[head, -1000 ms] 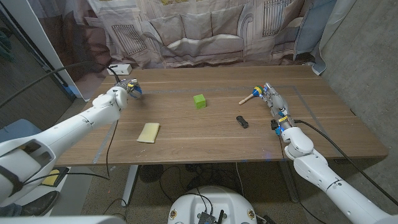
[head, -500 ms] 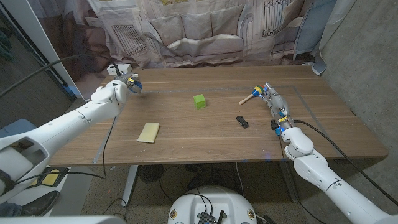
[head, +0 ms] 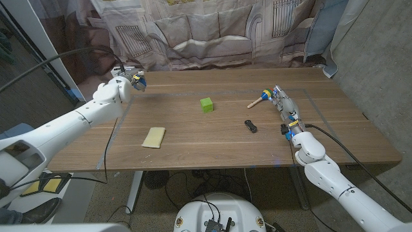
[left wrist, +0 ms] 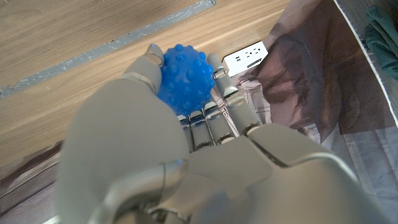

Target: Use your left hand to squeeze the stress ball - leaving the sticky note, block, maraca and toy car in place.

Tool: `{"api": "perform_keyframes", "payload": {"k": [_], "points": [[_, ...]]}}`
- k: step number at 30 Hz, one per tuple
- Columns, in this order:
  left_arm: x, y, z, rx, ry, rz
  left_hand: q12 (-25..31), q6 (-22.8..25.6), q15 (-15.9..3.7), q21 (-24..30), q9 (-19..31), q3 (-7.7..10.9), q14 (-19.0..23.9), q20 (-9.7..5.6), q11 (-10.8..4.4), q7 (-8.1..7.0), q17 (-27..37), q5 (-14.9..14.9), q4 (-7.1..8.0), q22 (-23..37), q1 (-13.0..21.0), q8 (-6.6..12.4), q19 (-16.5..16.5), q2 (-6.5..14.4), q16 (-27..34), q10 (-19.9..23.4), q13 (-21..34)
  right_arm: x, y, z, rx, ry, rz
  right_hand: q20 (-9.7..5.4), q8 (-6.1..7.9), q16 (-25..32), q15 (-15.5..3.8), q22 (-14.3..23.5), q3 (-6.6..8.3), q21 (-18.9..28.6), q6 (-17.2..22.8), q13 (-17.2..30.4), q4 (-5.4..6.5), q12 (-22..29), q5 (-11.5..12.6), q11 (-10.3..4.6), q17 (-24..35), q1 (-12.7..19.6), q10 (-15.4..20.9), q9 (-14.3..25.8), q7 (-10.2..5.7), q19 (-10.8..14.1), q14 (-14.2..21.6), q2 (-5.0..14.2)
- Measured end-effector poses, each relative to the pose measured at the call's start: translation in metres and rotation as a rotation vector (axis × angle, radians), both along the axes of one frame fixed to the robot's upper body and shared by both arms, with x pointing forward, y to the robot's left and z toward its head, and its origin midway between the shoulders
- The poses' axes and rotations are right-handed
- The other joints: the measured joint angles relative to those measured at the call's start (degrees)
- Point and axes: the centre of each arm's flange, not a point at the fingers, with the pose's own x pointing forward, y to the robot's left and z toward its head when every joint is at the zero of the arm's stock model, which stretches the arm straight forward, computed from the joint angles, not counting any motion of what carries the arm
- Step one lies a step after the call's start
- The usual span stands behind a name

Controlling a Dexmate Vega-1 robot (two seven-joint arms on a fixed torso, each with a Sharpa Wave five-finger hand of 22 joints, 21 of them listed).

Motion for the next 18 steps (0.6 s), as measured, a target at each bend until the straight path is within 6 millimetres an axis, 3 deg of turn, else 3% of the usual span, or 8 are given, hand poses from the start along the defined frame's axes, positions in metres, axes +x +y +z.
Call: {"api": "perform_keyframes", "payload": {"k": [11, 18], "points": [[0.0005, -0.0041, -0.0001, -0.008, 0.0, -0.009, 0.3, 1.7, 0.71, 2.1, 0.3, 1.04, 2.2, 0.31, 0.51, 0.81, 0.0, 0.5, -1.25, 0.0, 3.2, -0.44, 3.9, 0.7, 0.1, 1.8, 0.5, -0.0005, -0.0008, -0.0007, -0.001, 0.004, -0.001, 0.0, 0.0, 0.0, 0.1, 0.0, 0.0, 0.0, 0.2, 0.0, 0.0, 0.0, 0.0, -0.22, 0.0, 0.0, 0.2, 0.0, 0.21, 0.0, 0.5, 0.03], [0.0037, -0.0067, -0.0026, -0.026, 0.008, -0.028, 1.1, 4.6, 1.0, 3.8, 0.4, 2.98, 4.4, -0.12, 0.74, 0.96, 0.0, 0.9, -1.5, 0.3, 4.8, 0.16, 6.1, -0.8, 0.1, 4.7, 1.2, -0.0012, -0.0011, -0.0005, 0.0, 0.003, -0.002, 0.21, 0.0, 0.0, 0.1, 0.0, 0.0, 0.0, 0.2, 0.0, 0.0, 0.0, 0.0, -0.22, 0.0, 0.0, 0.2, 0.0, 0.21, 0.2, 0.5, 0.03]]}}
